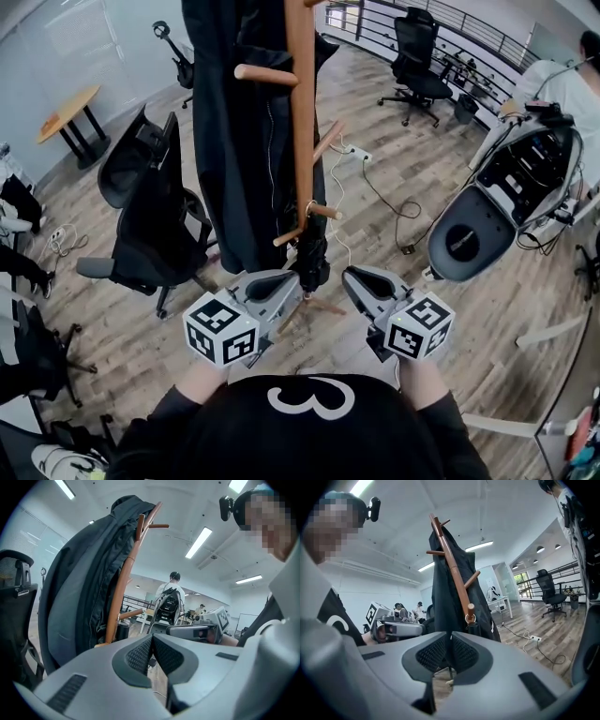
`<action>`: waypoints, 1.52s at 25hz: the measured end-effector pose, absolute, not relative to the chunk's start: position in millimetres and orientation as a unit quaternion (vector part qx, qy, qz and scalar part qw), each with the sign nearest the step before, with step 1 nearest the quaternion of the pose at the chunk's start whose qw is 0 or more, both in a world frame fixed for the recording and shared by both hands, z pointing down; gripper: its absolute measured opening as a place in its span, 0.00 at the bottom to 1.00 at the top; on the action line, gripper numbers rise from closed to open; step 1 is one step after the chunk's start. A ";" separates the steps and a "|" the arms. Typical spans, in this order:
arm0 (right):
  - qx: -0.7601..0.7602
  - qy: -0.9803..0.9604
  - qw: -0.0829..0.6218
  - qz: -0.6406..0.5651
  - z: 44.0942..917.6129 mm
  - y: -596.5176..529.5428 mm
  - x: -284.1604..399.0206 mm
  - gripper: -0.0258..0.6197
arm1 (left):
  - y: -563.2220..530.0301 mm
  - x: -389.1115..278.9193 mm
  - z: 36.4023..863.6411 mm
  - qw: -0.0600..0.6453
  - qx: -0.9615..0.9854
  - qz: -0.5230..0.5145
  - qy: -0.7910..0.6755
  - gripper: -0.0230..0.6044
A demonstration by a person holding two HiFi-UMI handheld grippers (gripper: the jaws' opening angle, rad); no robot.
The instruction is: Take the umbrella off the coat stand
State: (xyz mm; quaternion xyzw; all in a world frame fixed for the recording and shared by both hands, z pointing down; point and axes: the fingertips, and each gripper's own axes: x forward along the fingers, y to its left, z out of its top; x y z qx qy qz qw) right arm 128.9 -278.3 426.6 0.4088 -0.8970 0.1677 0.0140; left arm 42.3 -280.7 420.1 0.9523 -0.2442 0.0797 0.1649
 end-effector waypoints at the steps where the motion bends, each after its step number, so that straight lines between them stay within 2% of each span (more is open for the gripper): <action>1: 0.409 -0.897 0.017 0.165 427.9 -282.7 130.4 0.08 | -283.0 42.6 420.5 0.164 0.951 0.079 -0.248 0.06; 11: 0.402 -0.905 0.020 0.138 435.3 -316.9 131.6 0.09 | -299.1 40.2 430.5 0.162 0.944 0.071 -0.277 0.06; 12: 0.399 -0.906 0.020 0.139 436.6 -320.4 130.9 0.10 | -301.4 39.1 431.6 0.162 0.943 0.071 -0.281 0.06; 14: 0.390 -0.909 0.025 0.143 441.6 -327.4 128.7 0.19 | -306.1 36.9 433.3 0.166 0.941 0.070 -0.287 0.06; 19: 0.384 -0.912 0.044 0.141 454.4 -345.7 119.2 0.28 | -313.3 34.1 434.2 0.168 0.938 0.068 -0.295 0.06; 26: 0.391 -0.910 0.060 0.127 464.5 -366.5 110.9 0.33 | -321.4 30.7 429.5 0.161 0.938 0.065 -0.301 0.06; 38: 0.407 -0.902 0.075 0.121 492.9 -402.8 102.1 0.34 | -333.8 14.4 431.8 0.156 0.929 0.067 -0.328 0.06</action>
